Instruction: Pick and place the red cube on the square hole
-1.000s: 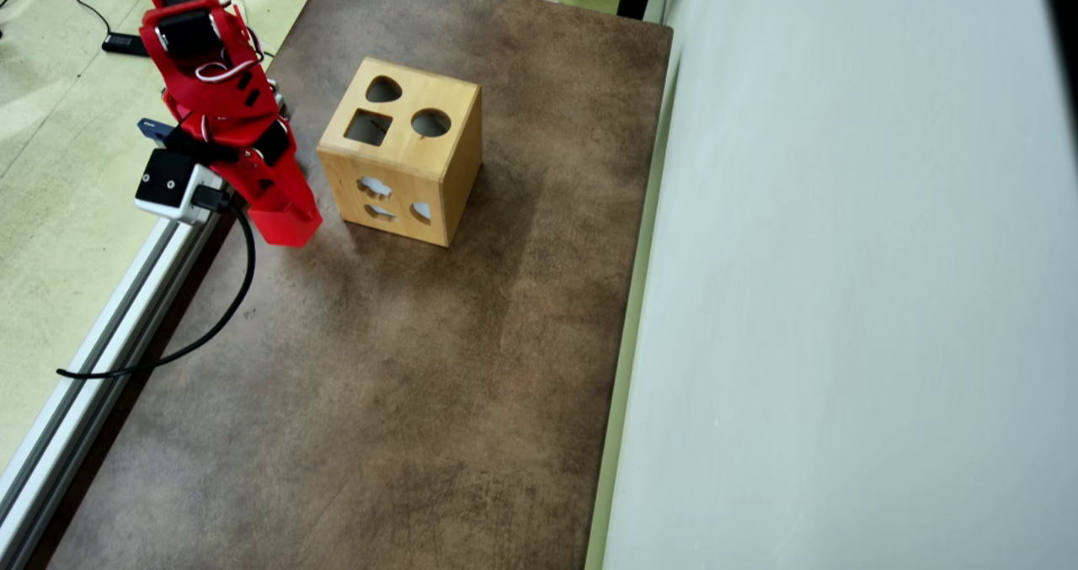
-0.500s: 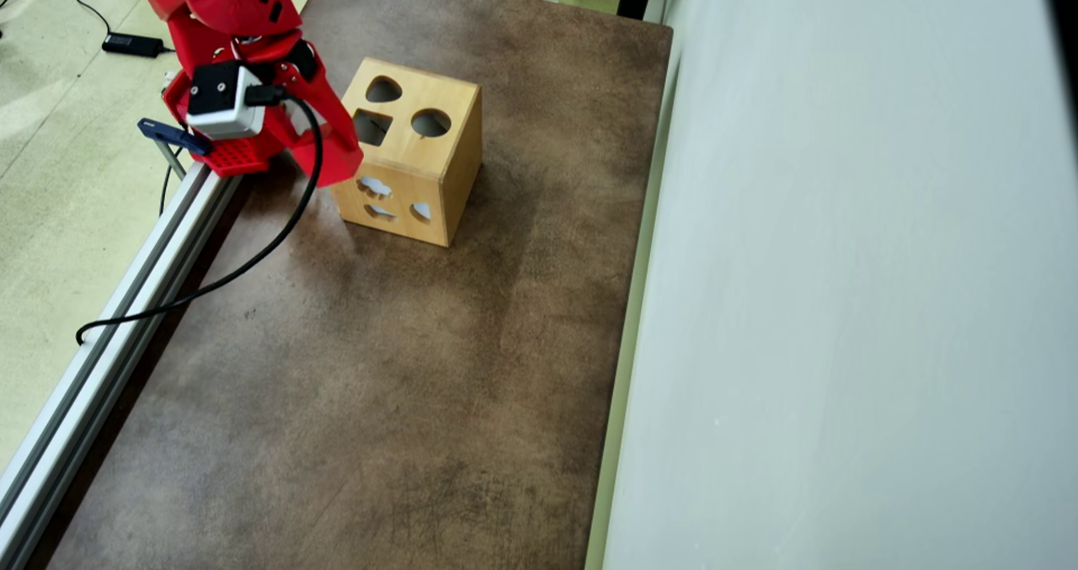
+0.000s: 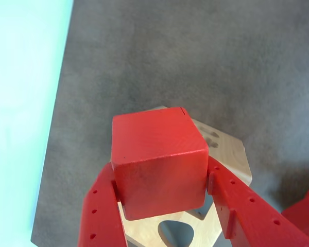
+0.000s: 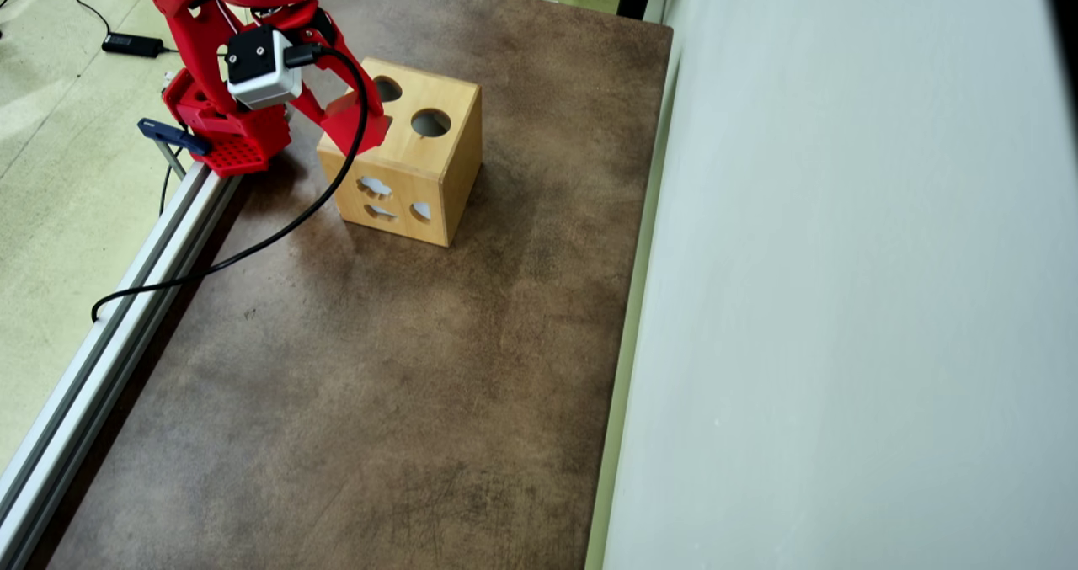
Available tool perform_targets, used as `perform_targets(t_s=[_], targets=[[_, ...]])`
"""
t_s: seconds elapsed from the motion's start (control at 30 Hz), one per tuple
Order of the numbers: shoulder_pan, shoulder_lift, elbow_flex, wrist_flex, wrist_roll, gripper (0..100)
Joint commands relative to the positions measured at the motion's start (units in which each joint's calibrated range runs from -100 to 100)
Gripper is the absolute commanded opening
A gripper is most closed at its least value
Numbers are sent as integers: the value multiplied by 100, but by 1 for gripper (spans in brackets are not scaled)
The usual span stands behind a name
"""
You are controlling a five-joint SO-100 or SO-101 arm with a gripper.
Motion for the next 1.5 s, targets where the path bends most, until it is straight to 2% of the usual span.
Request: perform_targets(t_s=[0.0,0.17,0.33,0.67,1.47], targets=[[-29,-824,888,65,-347,5],[-371,-1486,1728,65,-801,5],[-869,-1469,1854,65,-1338,5],[-1359,-1444,2283,65,-1846,5],[-1500,-1435,2793,17,-1929,5]])
